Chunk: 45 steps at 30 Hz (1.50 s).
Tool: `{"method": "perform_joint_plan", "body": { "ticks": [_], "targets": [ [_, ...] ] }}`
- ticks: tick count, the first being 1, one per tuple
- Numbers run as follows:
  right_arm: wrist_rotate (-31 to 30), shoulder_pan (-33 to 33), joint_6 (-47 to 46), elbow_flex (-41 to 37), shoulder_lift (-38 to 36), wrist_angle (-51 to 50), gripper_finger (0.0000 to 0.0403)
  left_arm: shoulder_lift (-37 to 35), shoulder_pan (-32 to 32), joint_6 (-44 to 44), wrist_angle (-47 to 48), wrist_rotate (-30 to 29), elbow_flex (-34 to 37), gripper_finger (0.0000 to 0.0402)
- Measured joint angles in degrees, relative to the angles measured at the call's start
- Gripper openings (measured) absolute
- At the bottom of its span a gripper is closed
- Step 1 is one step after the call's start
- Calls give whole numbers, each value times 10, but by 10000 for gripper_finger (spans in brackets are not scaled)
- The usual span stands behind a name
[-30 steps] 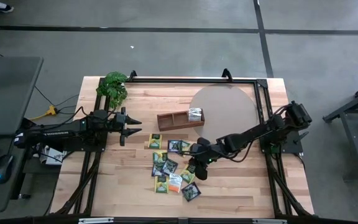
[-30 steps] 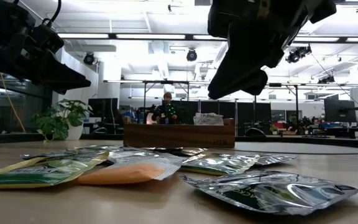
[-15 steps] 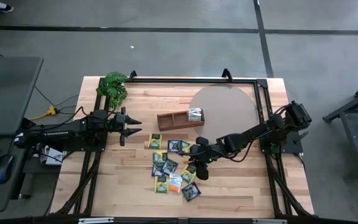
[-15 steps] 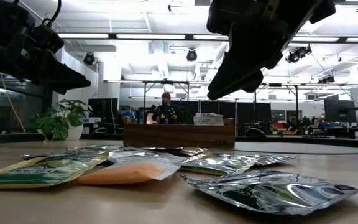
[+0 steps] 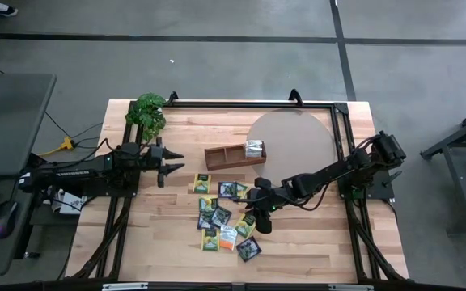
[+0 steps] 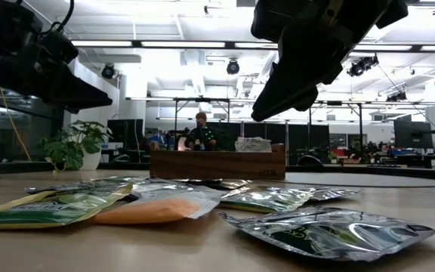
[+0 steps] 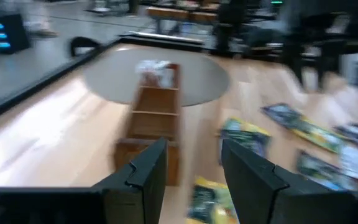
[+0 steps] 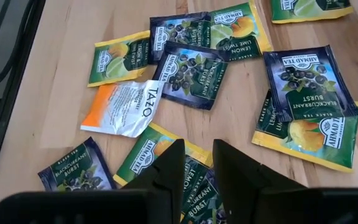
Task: Pick & Place Tea
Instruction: Put the yellow tea bag into the middle section of the wooden organizer
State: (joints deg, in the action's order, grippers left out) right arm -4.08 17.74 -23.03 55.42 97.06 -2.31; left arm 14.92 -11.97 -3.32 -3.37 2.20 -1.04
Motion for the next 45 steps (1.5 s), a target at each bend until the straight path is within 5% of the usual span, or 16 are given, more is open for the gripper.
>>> {"method": "perform_joint_plan", "body": {
  "ticks": [15,28,37,45],
  "targets": [
    [-5,0,10,0,0,0,79,0,0,-44,6,1,-7,150],
    [-5,0,15,0,0,-1,80,0,0,-75,6,-118,-9,150],
    [-2,0,16,0,0,-5,80,0,0,-74,-23,-30,-10,150],
    [-22,-1,22,0,0,-48,80,42,1,-86,-48,-21,-10,150]
  ]
}}
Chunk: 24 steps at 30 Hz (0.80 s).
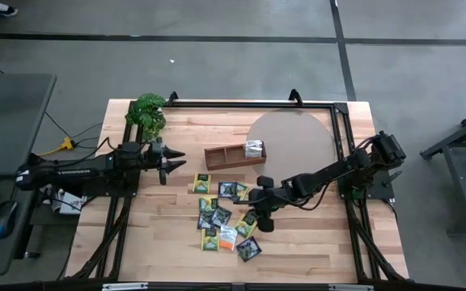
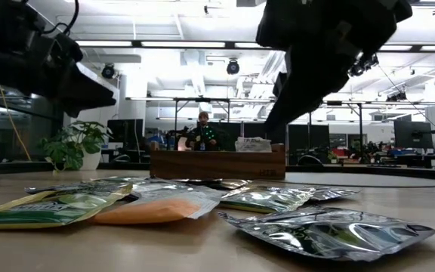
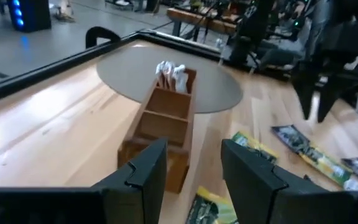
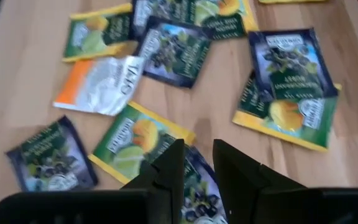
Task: Pick & Place Tea
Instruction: Put the yellow tea bag into the middle section of the wooden organizer
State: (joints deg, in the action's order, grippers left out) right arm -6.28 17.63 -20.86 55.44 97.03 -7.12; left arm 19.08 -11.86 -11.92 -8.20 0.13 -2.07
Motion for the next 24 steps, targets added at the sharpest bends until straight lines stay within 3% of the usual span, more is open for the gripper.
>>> {"method": "perform_joint_plan", "body": {
  "ticks": [8,16,24],
  "targets": [
    [-13,0,-1,0,0,-16,79,113,48,-34,-99,18,-1,150],
    [-47,0,-11,0,0,-49,82,280,172,-29,-119,-92,-72,150],
    [-51,0,-8,0,0,-108,83,512,256,-50,-127,-162,-183,149]
  ]
}}
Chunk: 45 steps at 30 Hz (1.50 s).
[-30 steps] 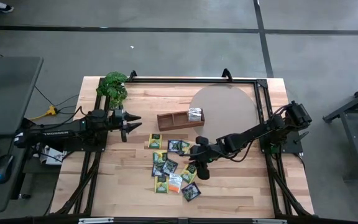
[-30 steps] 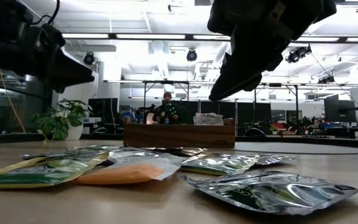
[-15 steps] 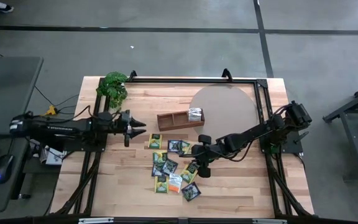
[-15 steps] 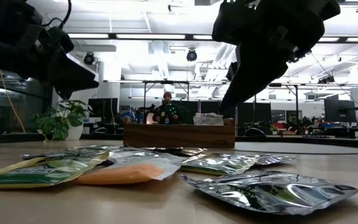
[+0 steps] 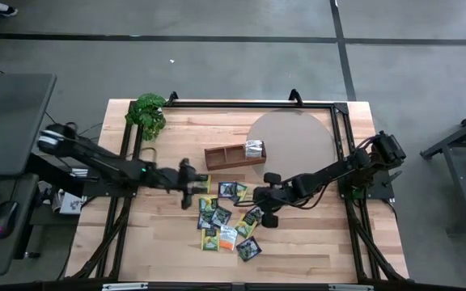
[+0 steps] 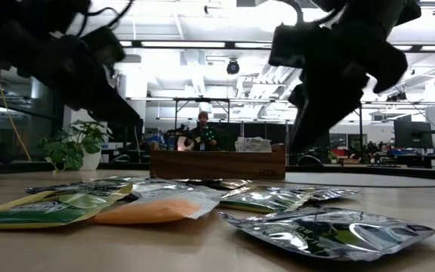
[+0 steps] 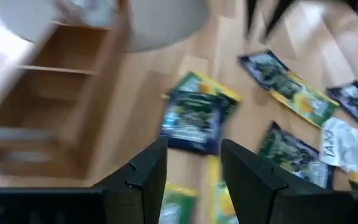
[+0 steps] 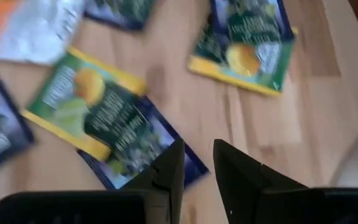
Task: Pick & Place Tea
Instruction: Put the yellow tea bag into the middle section of the wooden organizer
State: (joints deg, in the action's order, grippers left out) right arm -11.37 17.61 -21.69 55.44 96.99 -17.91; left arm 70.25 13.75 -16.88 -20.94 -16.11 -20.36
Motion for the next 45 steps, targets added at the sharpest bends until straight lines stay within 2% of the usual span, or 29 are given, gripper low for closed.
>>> {"method": "perform_joint_plan", "body": {
  "ticks": [5,9,13,17,19,26,32,36,40,45],
  "targets": [
    [-26,0,-1,0,-7,-57,83,156,45,-10,-43,0,-90,149],
    [-41,0,-3,0,-26,-84,83,242,71,-15,-44,-12,-163,134],
    [-48,1,-3,0,-49,-107,83,289,87,-32,-42,-13,-210,82],
    [-67,1,-3,0,-69,-136,83,295,103,-68,-51,-15,-227,23],
    [-71,1,-3,0,-77,-146,83,294,115,-85,-50,-22,-232,6],
    [-68,10,-4,0,-77,-123,83,317,167,-88,-46,-97,-278,11],
    [-74,47,-39,0,-77,-87,83,413,178,-74,-47,-83,-363,12],
    [-78,81,-74,0,-74,-67,83,480,178,-55,-3,-89,-428,12],
    [-94,113,-122,0,-74,-67,83,498,173,-45,36,-101,-480,12],
    [-123,155,-171,0,-73,-60,83,500,167,-48,69,-119,-496,12]
  ]
}}
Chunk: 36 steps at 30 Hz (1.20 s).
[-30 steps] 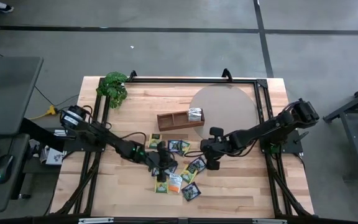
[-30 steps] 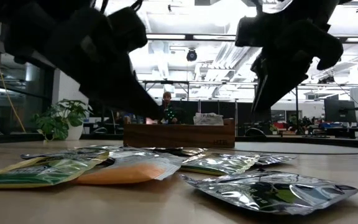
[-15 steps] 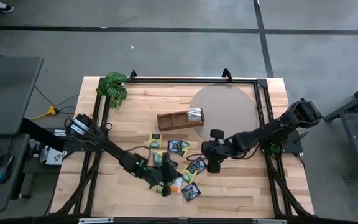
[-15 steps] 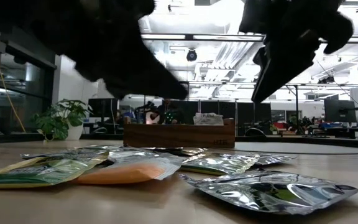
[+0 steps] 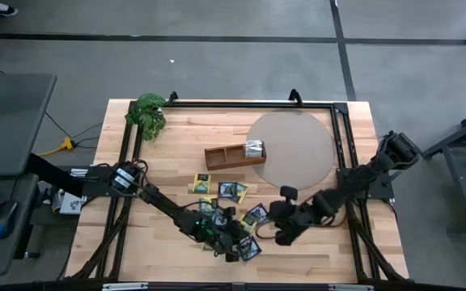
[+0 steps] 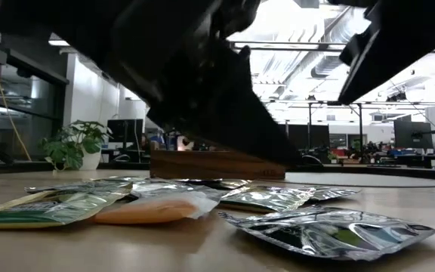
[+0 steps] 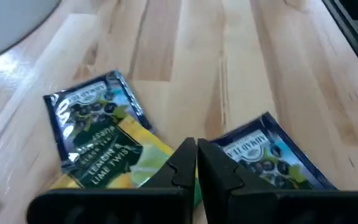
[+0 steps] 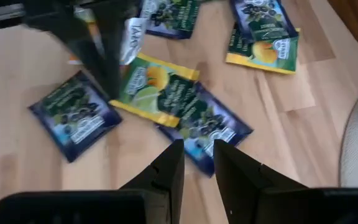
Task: Pick & Place Tea
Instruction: Put the yellow tea bag into the middle section of the wooden organizer
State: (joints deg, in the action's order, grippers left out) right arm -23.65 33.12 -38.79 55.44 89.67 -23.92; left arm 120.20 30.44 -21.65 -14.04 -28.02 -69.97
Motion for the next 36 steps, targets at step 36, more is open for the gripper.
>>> {"method": "perform_joint_plan", "body": {
  "ticks": [36],
  "targets": [
    [7,-14,-123,0,134,141,135,38,-8,-84,76,25,-1,12]
  ]
}}
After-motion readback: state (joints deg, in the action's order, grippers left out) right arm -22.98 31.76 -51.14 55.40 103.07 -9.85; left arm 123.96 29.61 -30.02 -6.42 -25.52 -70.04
